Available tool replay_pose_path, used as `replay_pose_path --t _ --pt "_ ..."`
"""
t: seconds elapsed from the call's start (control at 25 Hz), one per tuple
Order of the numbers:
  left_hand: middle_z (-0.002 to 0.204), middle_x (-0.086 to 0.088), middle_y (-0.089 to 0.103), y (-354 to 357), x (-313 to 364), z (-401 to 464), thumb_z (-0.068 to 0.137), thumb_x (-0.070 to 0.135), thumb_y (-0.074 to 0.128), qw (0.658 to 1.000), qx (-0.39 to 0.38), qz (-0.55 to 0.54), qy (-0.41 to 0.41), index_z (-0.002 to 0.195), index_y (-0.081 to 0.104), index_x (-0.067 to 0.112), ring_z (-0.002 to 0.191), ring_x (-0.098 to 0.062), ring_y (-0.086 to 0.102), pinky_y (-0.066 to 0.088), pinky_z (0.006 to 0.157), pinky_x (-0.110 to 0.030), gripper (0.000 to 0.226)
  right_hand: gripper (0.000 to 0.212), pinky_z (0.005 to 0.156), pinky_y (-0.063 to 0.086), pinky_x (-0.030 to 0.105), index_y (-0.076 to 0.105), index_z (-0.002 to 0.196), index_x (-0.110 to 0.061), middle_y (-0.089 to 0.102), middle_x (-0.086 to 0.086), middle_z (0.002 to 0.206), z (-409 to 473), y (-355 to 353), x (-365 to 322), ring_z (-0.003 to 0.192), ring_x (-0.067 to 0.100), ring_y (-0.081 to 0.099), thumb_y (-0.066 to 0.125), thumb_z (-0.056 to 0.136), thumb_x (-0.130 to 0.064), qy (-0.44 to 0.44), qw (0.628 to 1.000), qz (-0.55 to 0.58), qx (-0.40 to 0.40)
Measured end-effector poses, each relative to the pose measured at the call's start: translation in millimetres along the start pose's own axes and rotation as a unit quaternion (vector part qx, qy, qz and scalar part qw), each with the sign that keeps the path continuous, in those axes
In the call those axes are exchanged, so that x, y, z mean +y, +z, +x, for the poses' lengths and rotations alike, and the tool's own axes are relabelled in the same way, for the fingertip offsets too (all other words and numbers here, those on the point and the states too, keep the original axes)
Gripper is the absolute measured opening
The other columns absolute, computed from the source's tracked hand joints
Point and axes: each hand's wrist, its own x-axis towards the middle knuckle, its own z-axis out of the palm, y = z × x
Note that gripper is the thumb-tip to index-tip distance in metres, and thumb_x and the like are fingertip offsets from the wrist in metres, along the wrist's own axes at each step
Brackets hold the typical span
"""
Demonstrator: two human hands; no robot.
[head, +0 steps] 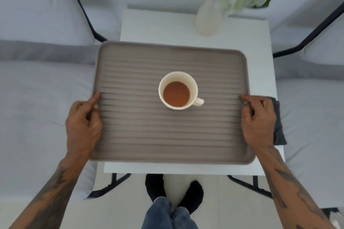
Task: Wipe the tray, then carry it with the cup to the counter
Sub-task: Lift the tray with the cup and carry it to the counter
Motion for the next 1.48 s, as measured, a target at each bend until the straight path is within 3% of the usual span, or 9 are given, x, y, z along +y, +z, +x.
replay_pose_path --t 0.16,0.4,0.6,0.72,0.84,1.0,1.12,1.32,1.48 --pt "0.086 -0.007 0.053 -66.9 52.7 -22.3 0.093 -0.003 0.055 0.999 0.029 -0.008 -0.024 0.127 0.067 0.018 0.073 -0.005 0.051 0.035 0.070 0.000 0.042 0.032 0.093 0.048 0.027 0.071 0.112 -0.003 0.063 0.017 0.108 2.2 -69.8 -47.7 0.098 0.028 0.063 0.048 0.089 -0.005 -0.037 0.999 0.003 -0.002" --pt "0.079 -0.002 0.055 -165.1 111.8 -71.6 0.086 0.017 0.054 0.995 0.086 -0.032 -0.031 0.121 0.071 0.017 0.066 -0.004 0.052 0.037 0.066 -0.002 0.039 0.041 0.093 0.032 -0.003 0.074 0.107 -0.004 0.068 0.020 0.103 4.1 -181.1 -124.0 0.091 0.012 0.058 0.043 0.089 -0.024 -0.068 0.997 0.030 0.003" --pt "0.072 -0.002 0.057 -235.4 160.8 -139.7 0.080 0.035 0.045 0.978 0.172 -0.083 -0.087 0.113 0.075 0.017 0.060 -0.003 0.052 0.039 0.060 -0.005 0.049 0.047 0.101 0.027 -0.001 0.071 0.103 -0.019 0.069 0.019 0.095 17.5 -253.2 -174.2 0.093 0.000 0.053 0.031 0.098 -0.043 -0.202 0.978 0.050 -0.027" --pt "0.079 0.003 0.056 -278.9 181.1 -202.8 0.084 0.026 0.054 0.965 0.222 -0.074 -0.119 0.116 0.074 0.020 0.063 0.003 0.054 0.037 0.063 0.000 0.037 0.039 0.104 0.021 -0.003 0.060 0.125 -0.034 0.064 0.006 0.096 24.0 -290.6 -214.0 0.092 0.008 0.054 0.033 0.097 -0.036 -0.325 0.943 0.055 -0.043" --pt "0.088 0.010 0.054 -320.0 185.1 -265.7 0.084 -0.003 0.068 0.947 0.261 -0.047 -0.180 0.119 0.072 0.024 0.067 0.006 0.055 0.036 0.064 0.000 0.044 0.040 0.089 0.027 -0.011 0.075 0.103 -0.021 0.071 0.019 0.090 10.3 -310.7 -263.3 0.091 -0.020 0.050 0.041 0.085 -0.033 -0.345 0.932 0.088 -0.068" --pt "0.091 0.010 0.053 -375.7 189.5 -351.1 0.087 -0.003 0.064 0.914 0.311 -0.024 -0.258 0.121 0.070 0.027 0.069 0.003 0.056 0.037 0.064 -0.003 0.045 0.037 0.089 0.024 -0.012 0.079 0.096 -0.010 0.071 0.019 0.097 -29.8 -316.9 -332.9 0.089 0.008 0.054 0.051 0.079 -0.026 -0.381 0.911 0.102 -0.118" --pt "0.088 0.013 0.053 -422.9 184.0 -419.2 0.090 0.004 0.061 0.884 0.354 0.007 -0.306 0.121 0.066 0.038 0.070 -0.003 0.058 0.039 0.063 -0.008 0.047 0.020 0.085 0.023 -0.013 0.080 0.096 -0.009 0.069 0.016 0.098 -72.5 -311.9 -393.6 0.085 0.011 0.053 0.067 0.081 -0.007 -0.429 0.882 0.109 -0.161" --pt "0.072 0.001 0.055 -497.7 166.7 -537.8 0.092 0.010 0.058 0.814 0.427 0.016 -0.394 0.127 0.065 0.035 0.069 -0.012 0.059 0.041 0.064 -0.030 0.044 0.022 0.092 0.041 0.022 0.077 0.107 -0.019 0.065 0.006 0.111 -181.2 -292.1 -496.1 0.090 0.016 0.057 0.070 0.087 -0.019 -0.502 0.810 0.135 -0.271" --pt "0.079 -0.002 0.061 -564.2 141.0 -644.0 0.093 0.013 0.055 0.761 0.472 0.045 -0.443 0.129 0.065 0.031 0.073 -0.020 0.059 0.041 0.072 -0.036 0.041 0.024 0.089 0.040 0.023 0.075 0.110 -0.014 0.065 0.012 0.110 -305.2 -279.7 -578.0 0.089 0.026 0.062 0.068 0.089 -0.021 -0.570 0.739 0.157 -0.323"
